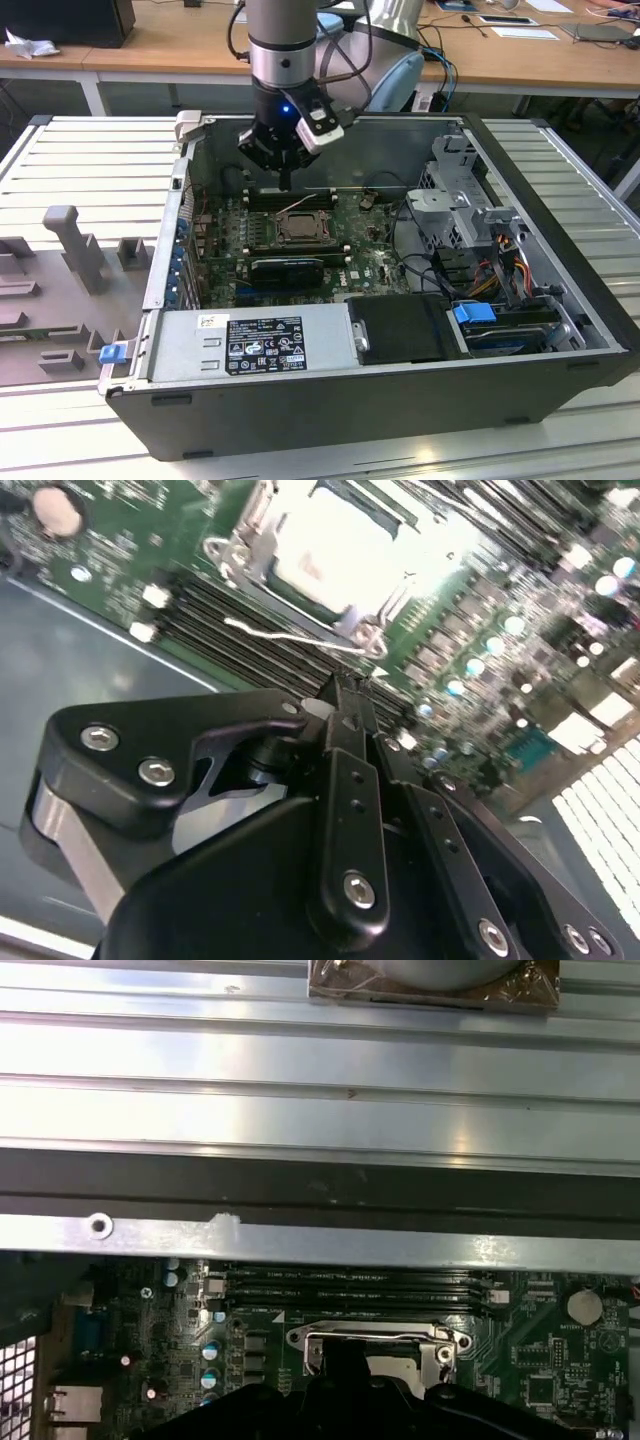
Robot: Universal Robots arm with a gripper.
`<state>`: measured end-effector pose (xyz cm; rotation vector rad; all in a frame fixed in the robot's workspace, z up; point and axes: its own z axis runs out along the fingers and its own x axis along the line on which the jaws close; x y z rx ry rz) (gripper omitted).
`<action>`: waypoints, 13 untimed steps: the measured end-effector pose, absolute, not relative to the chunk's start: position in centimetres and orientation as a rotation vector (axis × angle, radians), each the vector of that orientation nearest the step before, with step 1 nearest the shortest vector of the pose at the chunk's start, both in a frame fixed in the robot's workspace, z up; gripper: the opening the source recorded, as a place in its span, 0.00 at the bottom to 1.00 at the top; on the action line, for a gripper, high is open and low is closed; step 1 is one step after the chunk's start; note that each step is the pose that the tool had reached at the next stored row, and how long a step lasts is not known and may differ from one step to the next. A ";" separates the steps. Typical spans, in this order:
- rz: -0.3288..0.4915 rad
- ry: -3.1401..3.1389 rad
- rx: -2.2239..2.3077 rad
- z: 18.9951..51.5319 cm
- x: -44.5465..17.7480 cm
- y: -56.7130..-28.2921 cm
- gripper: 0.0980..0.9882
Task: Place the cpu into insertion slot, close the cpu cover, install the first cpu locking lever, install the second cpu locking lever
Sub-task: 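Install the first cpu locking lever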
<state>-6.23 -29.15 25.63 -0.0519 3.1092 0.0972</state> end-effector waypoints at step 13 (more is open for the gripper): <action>0.163 3.105 -0.046 23.3 -4.3 -29.2 0.01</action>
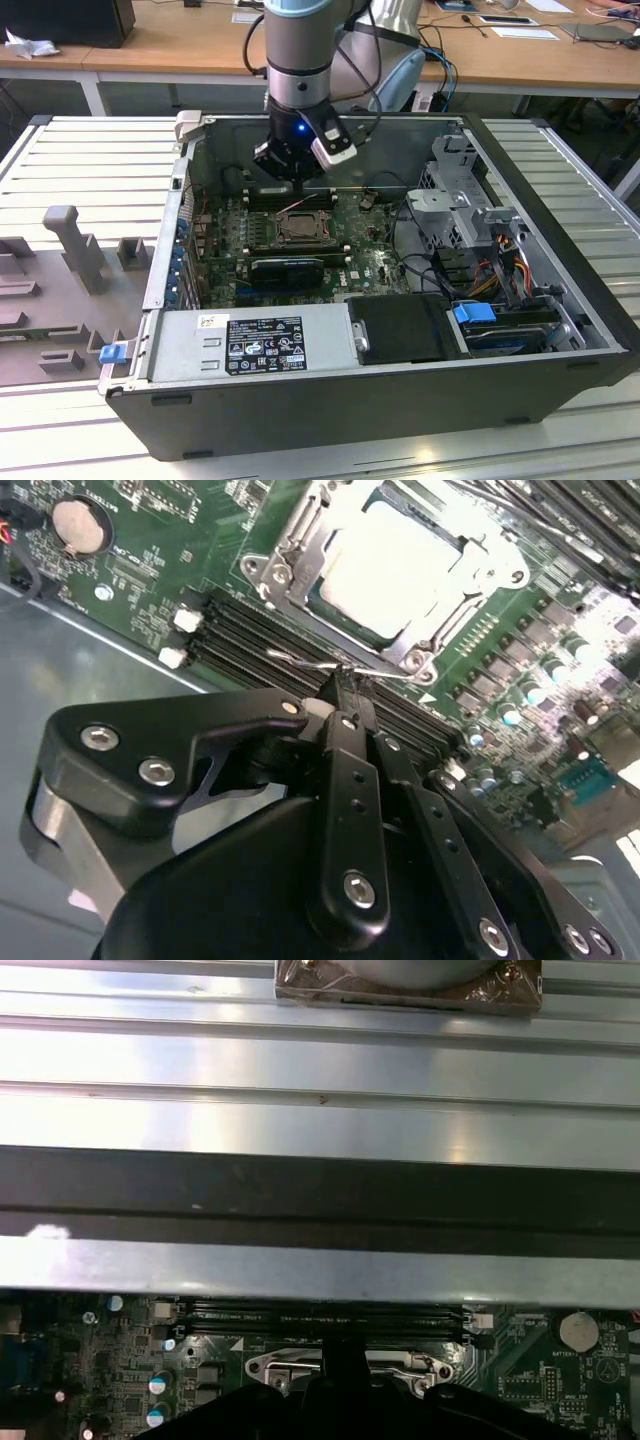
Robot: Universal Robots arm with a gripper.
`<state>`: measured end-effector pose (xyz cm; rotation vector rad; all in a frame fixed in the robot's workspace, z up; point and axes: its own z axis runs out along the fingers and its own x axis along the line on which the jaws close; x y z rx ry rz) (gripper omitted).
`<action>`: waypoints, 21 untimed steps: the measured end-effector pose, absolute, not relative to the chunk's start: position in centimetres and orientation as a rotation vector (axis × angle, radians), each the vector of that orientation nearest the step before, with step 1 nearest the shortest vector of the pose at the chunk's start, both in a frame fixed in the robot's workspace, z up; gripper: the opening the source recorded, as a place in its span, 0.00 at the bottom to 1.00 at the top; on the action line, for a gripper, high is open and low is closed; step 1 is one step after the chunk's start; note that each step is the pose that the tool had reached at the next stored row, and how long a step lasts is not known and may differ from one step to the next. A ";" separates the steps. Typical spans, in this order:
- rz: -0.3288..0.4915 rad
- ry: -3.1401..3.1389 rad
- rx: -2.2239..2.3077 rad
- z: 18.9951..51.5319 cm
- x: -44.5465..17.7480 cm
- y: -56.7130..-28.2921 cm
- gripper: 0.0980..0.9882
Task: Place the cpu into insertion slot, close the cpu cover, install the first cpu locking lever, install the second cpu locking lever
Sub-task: 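Install the first cpu locking lever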
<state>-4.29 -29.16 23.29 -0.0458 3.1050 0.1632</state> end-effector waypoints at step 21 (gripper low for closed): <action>0.164 3.105 -0.075 21.4 -2.4 -28.7 0.01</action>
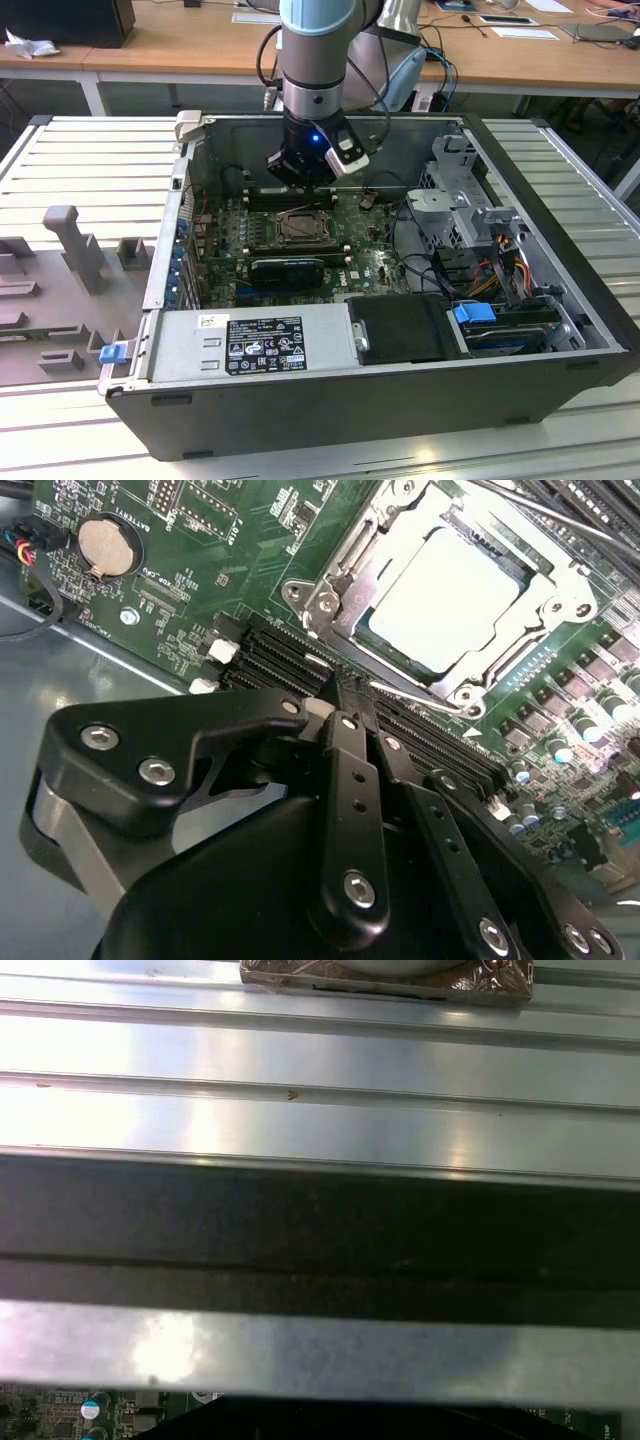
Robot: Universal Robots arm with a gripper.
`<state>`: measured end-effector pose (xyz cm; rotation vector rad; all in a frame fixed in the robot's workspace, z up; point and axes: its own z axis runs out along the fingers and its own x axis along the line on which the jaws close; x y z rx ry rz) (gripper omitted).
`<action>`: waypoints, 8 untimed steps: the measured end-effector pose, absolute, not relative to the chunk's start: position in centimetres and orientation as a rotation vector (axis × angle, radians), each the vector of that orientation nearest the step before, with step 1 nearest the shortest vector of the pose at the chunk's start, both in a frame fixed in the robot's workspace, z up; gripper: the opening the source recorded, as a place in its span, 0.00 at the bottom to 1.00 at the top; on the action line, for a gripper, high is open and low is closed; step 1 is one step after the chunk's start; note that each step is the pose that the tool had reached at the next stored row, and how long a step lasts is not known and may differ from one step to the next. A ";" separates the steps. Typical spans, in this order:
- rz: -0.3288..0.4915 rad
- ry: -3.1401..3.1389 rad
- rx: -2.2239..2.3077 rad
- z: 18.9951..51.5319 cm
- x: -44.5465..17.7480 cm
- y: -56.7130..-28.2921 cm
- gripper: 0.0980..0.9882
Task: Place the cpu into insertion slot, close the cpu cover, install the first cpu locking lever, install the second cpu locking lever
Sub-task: 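Install the first cpu locking lever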
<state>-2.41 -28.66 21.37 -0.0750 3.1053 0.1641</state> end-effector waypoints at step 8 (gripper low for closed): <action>0.164 3.105 -0.076 20.7 -2.3 -28.7 0.01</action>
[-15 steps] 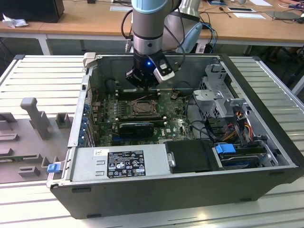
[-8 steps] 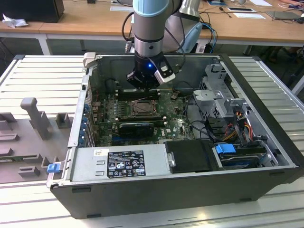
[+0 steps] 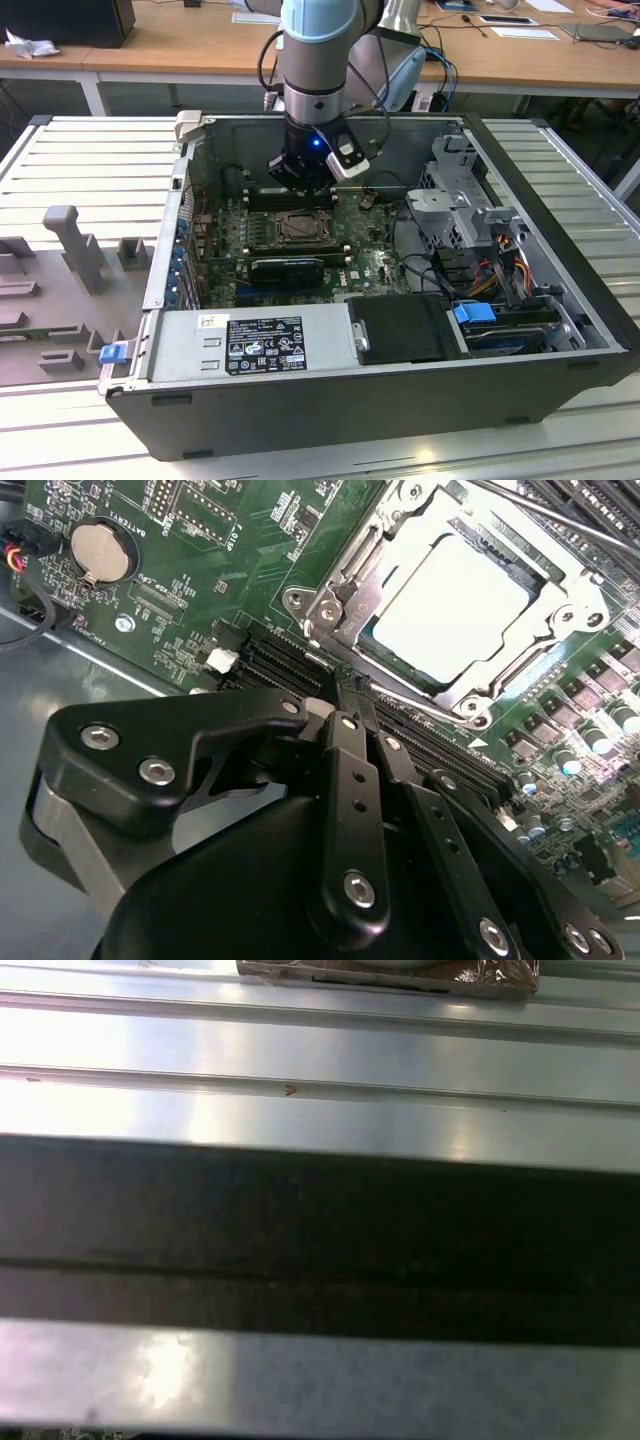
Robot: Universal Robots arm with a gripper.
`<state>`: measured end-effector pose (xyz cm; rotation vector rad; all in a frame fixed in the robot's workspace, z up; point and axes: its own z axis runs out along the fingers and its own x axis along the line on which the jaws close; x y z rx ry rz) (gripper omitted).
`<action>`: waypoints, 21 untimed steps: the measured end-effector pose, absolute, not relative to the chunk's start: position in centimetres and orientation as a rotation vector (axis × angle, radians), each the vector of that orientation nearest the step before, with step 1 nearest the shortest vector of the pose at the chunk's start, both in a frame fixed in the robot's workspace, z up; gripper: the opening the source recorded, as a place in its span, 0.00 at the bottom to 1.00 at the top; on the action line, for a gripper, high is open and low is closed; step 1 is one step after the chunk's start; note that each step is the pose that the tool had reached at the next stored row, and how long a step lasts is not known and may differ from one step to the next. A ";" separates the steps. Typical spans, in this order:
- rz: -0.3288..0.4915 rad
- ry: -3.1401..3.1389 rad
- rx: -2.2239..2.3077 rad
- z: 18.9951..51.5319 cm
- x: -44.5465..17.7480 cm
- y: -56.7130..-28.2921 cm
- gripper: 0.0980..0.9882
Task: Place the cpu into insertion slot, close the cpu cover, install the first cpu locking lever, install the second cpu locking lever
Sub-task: 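Install the first cpu locking lever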
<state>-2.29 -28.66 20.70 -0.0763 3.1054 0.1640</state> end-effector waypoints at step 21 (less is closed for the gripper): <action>0.133 3.108 -0.077 20.1 -2.2 -28.7 0.01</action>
